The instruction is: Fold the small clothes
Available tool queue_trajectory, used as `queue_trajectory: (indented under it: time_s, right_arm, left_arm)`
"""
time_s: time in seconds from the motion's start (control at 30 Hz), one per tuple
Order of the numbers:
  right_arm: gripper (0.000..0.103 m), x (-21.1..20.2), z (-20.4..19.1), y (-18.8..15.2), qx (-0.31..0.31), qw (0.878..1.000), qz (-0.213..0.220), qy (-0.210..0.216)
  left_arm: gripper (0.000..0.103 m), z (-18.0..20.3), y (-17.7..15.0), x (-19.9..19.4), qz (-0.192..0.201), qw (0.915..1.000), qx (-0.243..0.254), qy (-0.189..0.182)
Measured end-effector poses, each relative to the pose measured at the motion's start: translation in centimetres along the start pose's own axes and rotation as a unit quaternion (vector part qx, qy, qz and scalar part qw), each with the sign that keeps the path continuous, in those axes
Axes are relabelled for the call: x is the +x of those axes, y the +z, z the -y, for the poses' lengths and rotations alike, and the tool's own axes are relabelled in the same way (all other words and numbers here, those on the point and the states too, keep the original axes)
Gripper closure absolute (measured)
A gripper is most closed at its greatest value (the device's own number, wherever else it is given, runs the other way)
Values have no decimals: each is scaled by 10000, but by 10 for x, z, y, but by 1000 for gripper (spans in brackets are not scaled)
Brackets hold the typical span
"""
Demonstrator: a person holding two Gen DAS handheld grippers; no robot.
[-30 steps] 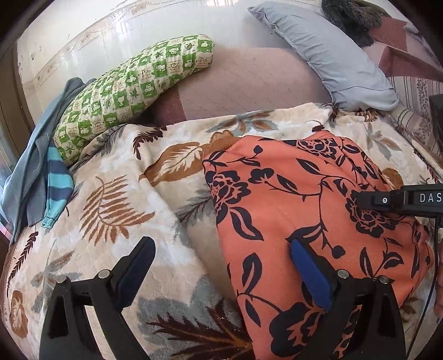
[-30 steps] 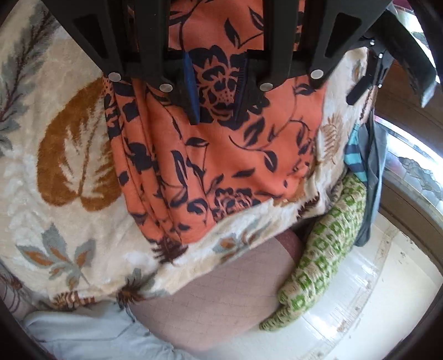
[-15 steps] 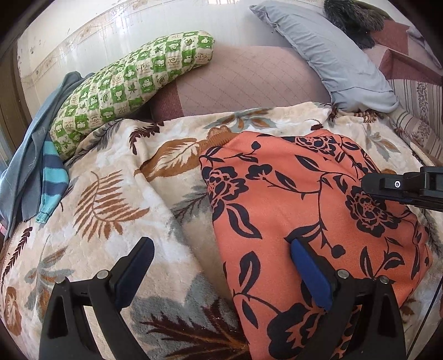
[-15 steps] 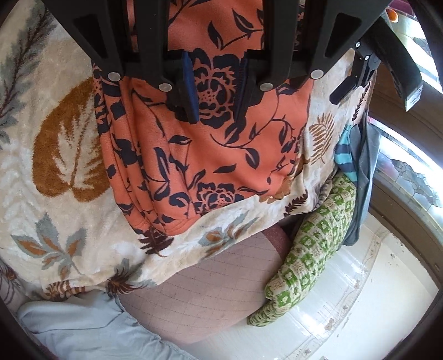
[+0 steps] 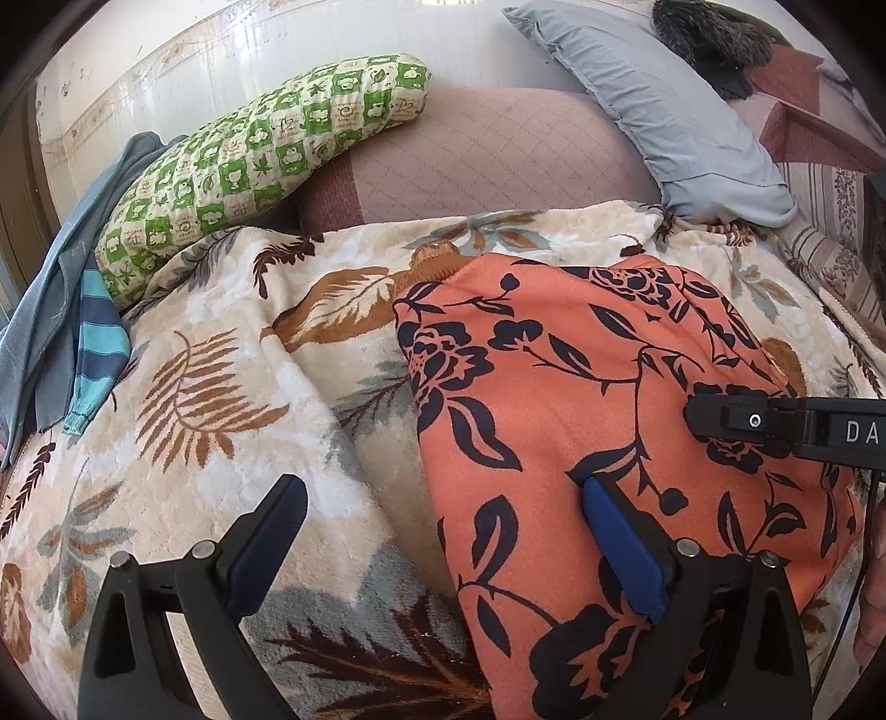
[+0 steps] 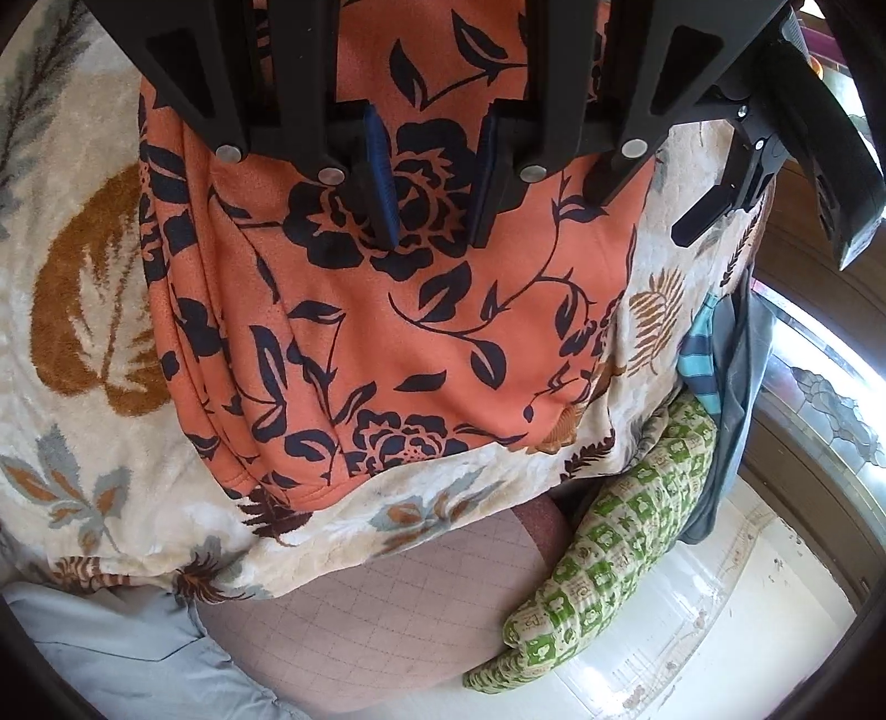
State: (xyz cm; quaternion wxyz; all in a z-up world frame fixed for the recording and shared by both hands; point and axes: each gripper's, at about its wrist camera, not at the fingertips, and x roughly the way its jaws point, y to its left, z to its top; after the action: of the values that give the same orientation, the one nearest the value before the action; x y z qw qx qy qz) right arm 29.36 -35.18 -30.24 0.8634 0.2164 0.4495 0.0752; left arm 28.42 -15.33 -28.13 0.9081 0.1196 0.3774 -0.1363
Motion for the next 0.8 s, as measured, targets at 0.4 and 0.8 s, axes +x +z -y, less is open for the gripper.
queue_trajectory:
  time_s: [0.4,0.8]
  right_arm:
    - [74,-2,3,-1,44,10000,-15,55]
    - [74,-26,4,-10,140,9997,-95,201]
  left_arm:
    - [3,-3,0,2,-64,9999,-119,-106]
    - [1,-5,0,2,-86,9997,-190,-130]
